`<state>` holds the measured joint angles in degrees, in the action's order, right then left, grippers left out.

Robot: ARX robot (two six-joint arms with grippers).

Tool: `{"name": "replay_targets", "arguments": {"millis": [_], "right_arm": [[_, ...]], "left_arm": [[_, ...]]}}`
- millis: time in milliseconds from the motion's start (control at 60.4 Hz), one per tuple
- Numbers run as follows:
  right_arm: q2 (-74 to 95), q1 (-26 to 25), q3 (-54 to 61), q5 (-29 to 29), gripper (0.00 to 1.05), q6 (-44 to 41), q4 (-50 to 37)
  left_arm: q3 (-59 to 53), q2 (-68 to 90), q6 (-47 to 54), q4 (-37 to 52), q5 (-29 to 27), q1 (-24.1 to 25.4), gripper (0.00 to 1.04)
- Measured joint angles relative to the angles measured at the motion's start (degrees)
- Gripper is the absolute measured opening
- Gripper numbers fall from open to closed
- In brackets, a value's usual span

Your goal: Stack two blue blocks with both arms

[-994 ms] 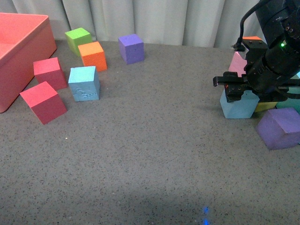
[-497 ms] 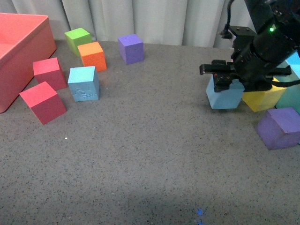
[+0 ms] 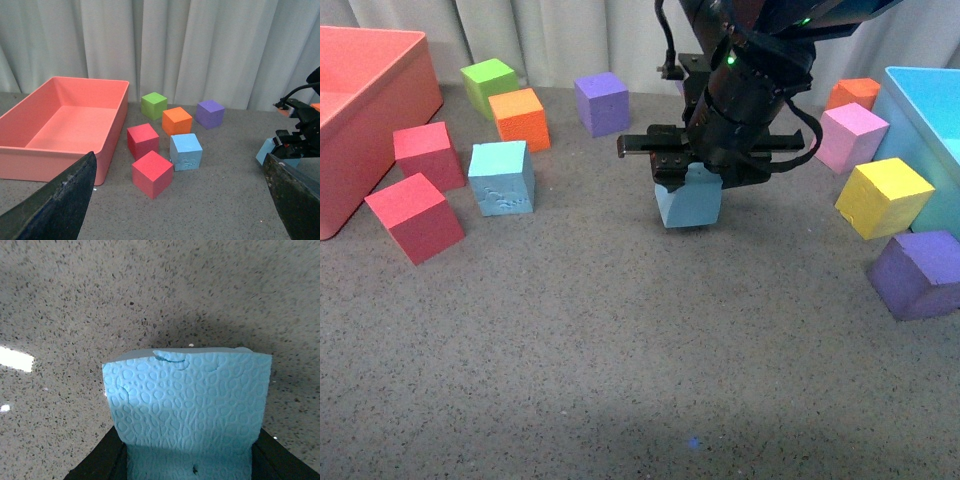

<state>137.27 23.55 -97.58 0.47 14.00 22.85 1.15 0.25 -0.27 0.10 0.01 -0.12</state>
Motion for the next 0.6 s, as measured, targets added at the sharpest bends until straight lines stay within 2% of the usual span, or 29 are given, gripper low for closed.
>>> {"name": "replay_targets", "arguments": {"millis": [546,580,596], "right_arm": [[4.3,2.7,-6.2,1.0,0.42,5.8,4.1],[4.3,2.8,-6.2,1.0,0.44,5.8,4.0],[4.3,2.8,-6.2,1.0,0.48,5.9,4.0]], "left_arm": [[0.0,0.0,0.0,0.0,0.0,0.0,0.98],[0.0,0.0,0.0,0.0,0.0,0.0,0.98],[0.0,0.0,0.0,0.0,0.0,0.0,0.98]]}}
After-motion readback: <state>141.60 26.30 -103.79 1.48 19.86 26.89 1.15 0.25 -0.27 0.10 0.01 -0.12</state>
